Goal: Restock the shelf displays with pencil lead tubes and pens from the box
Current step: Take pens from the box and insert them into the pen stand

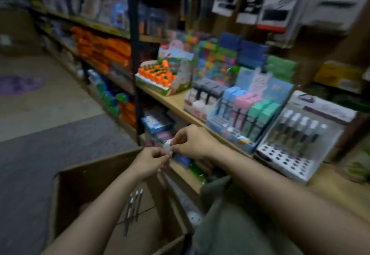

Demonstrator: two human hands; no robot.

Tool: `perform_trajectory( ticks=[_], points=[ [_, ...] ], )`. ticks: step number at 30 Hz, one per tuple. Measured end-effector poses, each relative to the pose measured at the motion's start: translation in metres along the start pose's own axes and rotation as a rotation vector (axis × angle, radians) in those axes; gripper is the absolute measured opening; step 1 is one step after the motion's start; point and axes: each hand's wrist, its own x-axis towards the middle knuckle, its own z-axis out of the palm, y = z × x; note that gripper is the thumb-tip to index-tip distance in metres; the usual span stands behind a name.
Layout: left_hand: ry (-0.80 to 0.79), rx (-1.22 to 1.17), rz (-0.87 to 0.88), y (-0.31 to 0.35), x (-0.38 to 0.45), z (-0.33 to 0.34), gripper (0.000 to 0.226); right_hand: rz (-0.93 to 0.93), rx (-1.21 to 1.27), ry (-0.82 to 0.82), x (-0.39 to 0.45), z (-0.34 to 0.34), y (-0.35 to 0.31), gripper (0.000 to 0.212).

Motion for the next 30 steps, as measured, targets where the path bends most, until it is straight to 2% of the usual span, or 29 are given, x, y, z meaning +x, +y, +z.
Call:
perform_trajectory(
  ticks=[2,4,7,9,11,12,16,18,20,25,30],
  points=[
    [0.132,-0.062,-0.152,-0.051,-0.003,-0.019,0.015,0.032,-0.083,-0.16,0.028,0.047,-0.006,0.016],
    [0.264,-0.199,-0.322,-0.103,-0.004,-0.032,0.017,0.091,-0.098,-0.228,0.05,0.101,0.001,0.023],
    [0.389,-0.328,-0.55,-0.175,-0.001,-0.037,0.028,0.245,0.022,-0.32,0.072,0.179,0.023,0.016],
    [0.449,-0.354,-0.658,-0.214,0.004,-0.036,0.028,0.339,0.102,-0.348,0.084,0.224,0.041,0.017],
    [0.493,-0.277,-0.714,-0.248,0.011,-0.036,0.025,0.418,0.153,-0.392,0.095,0.262,0.057,0.016],
    [0.504,-0.227,-0.723,-0.263,0.015,-0.035,0.023,0.444,0.165,-0.413,0.1,0.277,0.064,0.011],
    [0.381,-0.083,-0.729,-0.307,0.041,-0.029,0.012,0.531,0.167,-0.371,0.122,0.331,0.089,0.028],
    [0.316,0.052,-0.683,-0.32,0.053,-0.025,0.034,0.556,0.134,-0.336,0.131,0.353,0.093,0.028],
    [0.291,0.143,-0.621,-0.325,0.064,-0.022,0.044,0.587,0.122,-0.297,0.141,0.37,0.096,0.031],
    [0.364,0.216,-0.48,-0.328,0.079,-0.008,0.036,0.64,0.175,-0.175,0.153,0.398,0.099,0.042],
    [0.462,0.193,-0.461,-0.321,0.087,0.008,0.019,0.729,0.206,-0.136,0.157,0.413,0.097,0.037]
  ],
)
